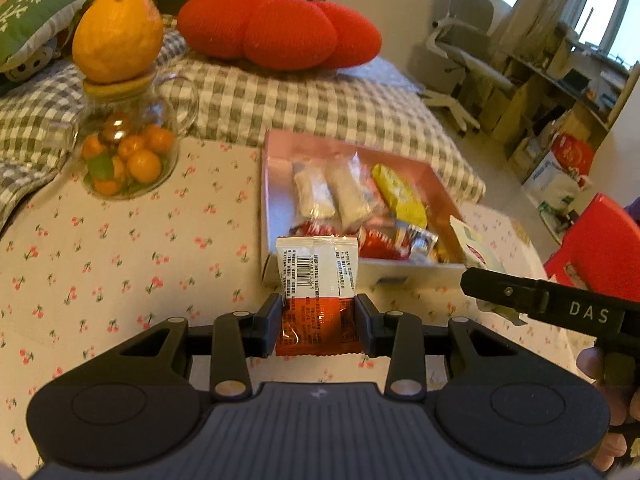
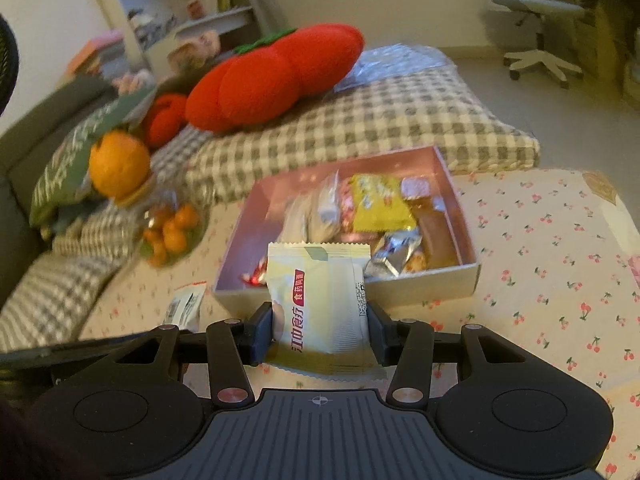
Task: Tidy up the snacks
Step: 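Carry the red-and-white packet and white cake over the silver box, then lower both snacks into the silver box and open both tools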
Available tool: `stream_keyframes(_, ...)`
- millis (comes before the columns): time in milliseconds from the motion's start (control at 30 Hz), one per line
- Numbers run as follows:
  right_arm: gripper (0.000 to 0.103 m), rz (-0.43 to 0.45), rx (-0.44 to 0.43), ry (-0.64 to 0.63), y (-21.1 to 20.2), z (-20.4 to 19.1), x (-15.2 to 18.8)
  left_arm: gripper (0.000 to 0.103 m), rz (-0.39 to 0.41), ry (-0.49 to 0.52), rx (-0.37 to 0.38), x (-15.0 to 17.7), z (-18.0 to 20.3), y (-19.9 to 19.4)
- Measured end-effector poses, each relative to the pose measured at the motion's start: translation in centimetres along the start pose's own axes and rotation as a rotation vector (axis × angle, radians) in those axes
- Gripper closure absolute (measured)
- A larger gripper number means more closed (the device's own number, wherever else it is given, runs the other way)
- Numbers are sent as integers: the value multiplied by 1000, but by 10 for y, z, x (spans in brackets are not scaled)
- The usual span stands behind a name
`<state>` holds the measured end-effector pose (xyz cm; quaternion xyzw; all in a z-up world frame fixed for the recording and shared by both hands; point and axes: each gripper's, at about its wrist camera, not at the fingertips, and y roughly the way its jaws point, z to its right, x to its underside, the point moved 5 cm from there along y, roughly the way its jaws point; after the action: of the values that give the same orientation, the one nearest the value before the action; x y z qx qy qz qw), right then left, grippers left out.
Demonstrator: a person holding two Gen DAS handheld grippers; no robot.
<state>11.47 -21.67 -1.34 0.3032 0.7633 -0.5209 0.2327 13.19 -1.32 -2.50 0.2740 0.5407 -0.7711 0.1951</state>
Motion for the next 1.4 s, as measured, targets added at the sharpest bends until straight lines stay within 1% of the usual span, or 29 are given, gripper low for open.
stream_keyframes(200,56,24,-10,69,3,13,-16,67,26,22,-24,-19,1,16)
stream_keyframes(333,56,29,2,96,8,24,-21,68,46,47,-50,-33,-5,30)
stream_keyframes(567,56,36,19,124,17,38,-28,67,75,89,-72,-57,-6,60)
stream_keyframes(833,56,55,20,198,26,60,-40,67,100,151,-93,-70,-1,89)
stream_keyframes(967,56,66,38,215,29,71,-48,66,106,166,-102,-73,-2,99)
stream_keyframes(1000,56,67,45,216,32,73,-49,66,110,172,-105,-74,-2,102)
stream_keyframes(1033,56,67,51,217,34,75,-50,63,116,178,-111,-75,-2,104)
stream_keyframes(1100,56,62,62,218,39,79,-52,62,134,181,-123,-76,-2,105)
stream_keyframes(1233,56,49,80,217,49,84,-54,50,138,179,-118,-77,-1,107)
stream_keyframes(1400,56,29,102,194,61,86,-52,44,137,192,-113,-75,0,109)
